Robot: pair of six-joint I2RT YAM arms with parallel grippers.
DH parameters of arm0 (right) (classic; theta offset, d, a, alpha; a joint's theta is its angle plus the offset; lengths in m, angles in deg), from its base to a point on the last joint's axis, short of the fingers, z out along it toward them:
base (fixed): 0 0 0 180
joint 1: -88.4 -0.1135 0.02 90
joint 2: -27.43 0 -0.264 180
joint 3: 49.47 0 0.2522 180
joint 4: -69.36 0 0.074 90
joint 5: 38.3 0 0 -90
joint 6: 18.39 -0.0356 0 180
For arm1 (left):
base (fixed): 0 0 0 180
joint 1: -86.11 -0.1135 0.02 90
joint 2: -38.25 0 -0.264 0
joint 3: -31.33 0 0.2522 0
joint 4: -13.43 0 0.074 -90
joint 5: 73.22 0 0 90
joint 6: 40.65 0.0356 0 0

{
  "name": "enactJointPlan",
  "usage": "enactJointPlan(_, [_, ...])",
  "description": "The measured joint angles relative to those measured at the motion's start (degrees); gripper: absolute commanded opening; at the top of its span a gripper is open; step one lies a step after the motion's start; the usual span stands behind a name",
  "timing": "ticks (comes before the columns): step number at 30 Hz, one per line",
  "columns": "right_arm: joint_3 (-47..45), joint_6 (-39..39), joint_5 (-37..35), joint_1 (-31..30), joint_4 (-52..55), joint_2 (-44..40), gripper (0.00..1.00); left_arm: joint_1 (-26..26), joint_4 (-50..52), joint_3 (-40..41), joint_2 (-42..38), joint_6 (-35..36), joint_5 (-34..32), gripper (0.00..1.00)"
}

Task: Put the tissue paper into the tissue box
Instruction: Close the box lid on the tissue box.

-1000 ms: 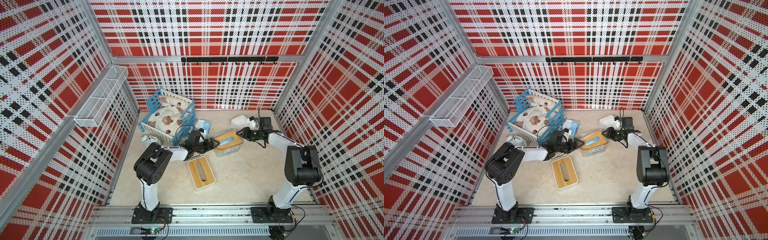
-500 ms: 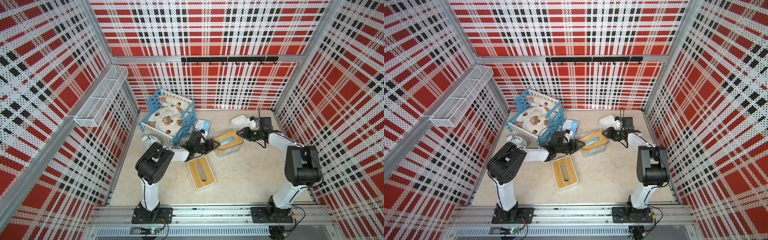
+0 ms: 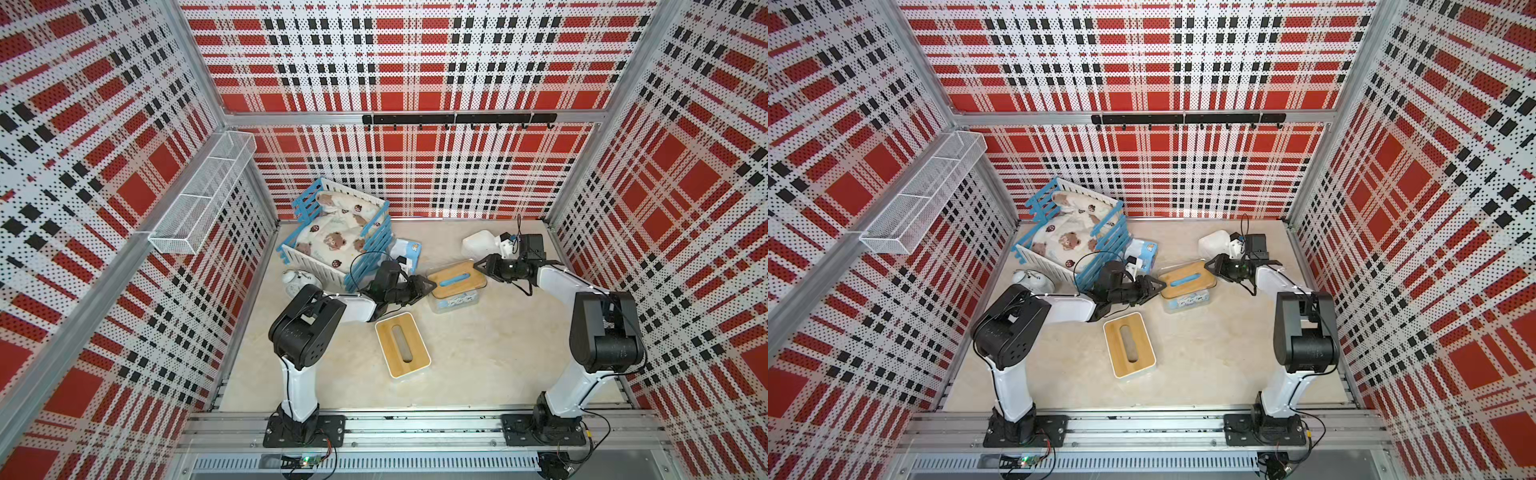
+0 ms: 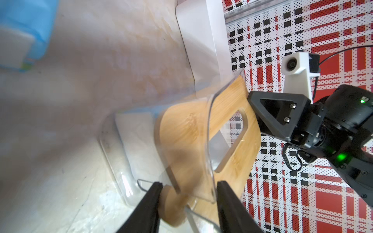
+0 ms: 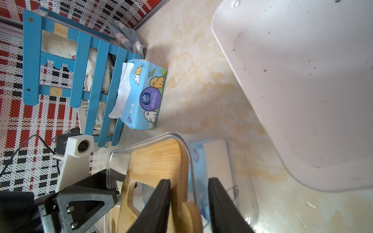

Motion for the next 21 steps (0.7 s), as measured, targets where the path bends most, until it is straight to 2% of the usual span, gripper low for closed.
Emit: enactJointPlan(21, [0.2,1.1,-2.4,0.1,2.8,-0.6,0.42,-0.6,-3.1,0.2,0.0,0.3,0.0,0.23])
